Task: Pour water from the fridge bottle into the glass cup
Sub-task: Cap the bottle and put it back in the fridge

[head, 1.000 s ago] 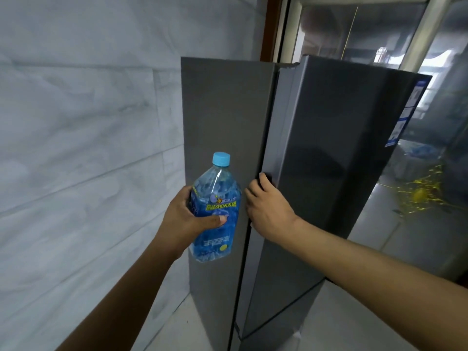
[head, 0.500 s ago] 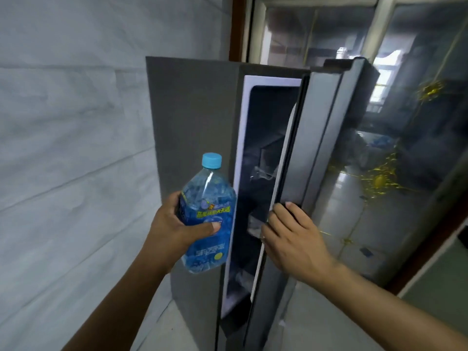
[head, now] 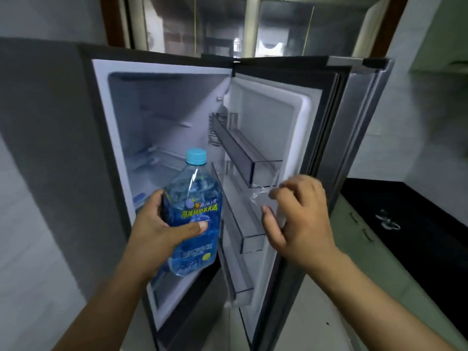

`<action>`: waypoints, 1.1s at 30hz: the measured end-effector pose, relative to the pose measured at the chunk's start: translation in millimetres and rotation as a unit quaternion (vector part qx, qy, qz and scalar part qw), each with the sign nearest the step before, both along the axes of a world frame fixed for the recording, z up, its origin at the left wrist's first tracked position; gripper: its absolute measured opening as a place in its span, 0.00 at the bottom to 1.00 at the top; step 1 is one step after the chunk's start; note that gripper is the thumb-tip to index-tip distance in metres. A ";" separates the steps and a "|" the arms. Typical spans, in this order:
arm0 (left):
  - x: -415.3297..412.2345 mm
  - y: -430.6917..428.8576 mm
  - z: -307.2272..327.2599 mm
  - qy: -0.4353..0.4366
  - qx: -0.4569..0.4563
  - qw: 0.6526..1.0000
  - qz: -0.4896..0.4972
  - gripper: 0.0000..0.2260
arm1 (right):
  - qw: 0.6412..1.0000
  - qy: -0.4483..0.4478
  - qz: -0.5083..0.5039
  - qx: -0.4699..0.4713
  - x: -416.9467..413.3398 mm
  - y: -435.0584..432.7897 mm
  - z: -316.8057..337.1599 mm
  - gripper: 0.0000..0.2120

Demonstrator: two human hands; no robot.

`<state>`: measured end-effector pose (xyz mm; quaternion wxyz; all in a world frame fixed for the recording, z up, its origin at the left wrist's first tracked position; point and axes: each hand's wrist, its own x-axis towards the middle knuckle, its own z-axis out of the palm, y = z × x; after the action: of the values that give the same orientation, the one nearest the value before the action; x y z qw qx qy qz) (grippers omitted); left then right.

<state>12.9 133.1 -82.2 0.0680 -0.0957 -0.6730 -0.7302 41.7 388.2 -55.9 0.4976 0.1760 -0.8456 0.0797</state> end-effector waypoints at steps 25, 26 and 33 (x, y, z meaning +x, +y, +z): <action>-127.7 150.6 2.1 -0.008 -0.047 0.994 0.096 0.37 | 0.937 -0.321 -0.109 0.088 -187.6 160.0 87.9 0.17; -134.0 150.0 2.4 -0.008 -0.043 0.994 0.100 0.36 | 0.936 -0.329 -0.095 0.085 -203.7 155.0 88.6 0.18; -204.6 114.7 2.2 0.007 -0.034 0.992 0.120 0.38 | 0.921 -0.365 -0.067 0.120 -294.3 121.9 87.2 0.12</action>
<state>-191.7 247.7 -80.0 0.1566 -0.0214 -0.7036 -0.6928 -252.6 510.1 31.3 0.1335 0.1361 -0.9817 0.0029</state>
